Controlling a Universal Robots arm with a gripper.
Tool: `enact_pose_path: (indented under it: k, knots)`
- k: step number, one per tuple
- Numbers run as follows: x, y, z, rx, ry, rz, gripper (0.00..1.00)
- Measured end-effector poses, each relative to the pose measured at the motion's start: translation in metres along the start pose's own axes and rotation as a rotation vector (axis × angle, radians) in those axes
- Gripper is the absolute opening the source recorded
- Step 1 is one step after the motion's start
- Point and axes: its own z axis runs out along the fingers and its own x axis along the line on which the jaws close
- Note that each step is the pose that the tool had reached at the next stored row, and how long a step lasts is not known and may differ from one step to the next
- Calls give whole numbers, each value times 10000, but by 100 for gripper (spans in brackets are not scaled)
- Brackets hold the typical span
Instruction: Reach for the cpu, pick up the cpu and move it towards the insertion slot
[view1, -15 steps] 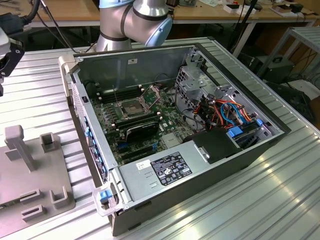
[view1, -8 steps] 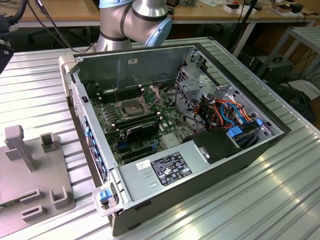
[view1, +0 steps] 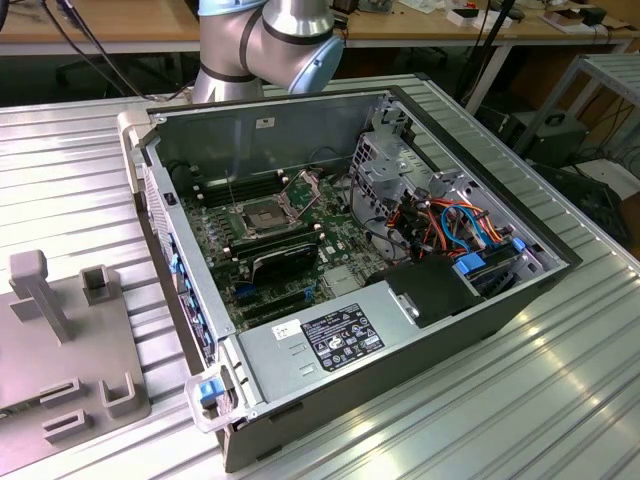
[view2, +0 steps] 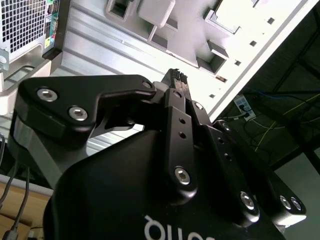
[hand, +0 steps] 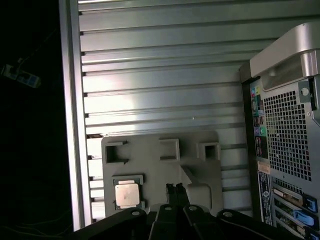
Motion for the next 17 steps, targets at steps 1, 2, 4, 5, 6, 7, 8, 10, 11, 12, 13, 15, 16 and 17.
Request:
enact_pose_path:
  k: [1, 2, 4, 5, 6, 7, 8, 10, 11, 12, 13, 15, 16, 17]
  knots:
    - [1, 0, 0, 0, 0, 0, 11]
    - [1, 0, -1, 1, 1, 0, 11]
    - [2, 0, 0, 0, 0, 1, 11]
    - [2, 0, 0, 1, 0, 1, 11]
    - [8, -2, -1, 1, 0, 1, 11]
    - [16, -3, -1, 0, 0, 3, 11]
    - [39, -7, -2, 1, 1, 1, 11]
    - [71, -12, -2, 1, 1, 1, 11]
    - [88, -14, -3, 0, 0, 1, 11]
    - [106, -18, -3, 0, 0, 1, 11]
    - [147, -23, -4, 0, 0, 0, 11]
    - [203, -30, -6, 0, 0, 0, 11]
    - [230, -33, -6, 0, 0, 1, 11]
    - [256, -36, -7, 0, 0, 1, 11]
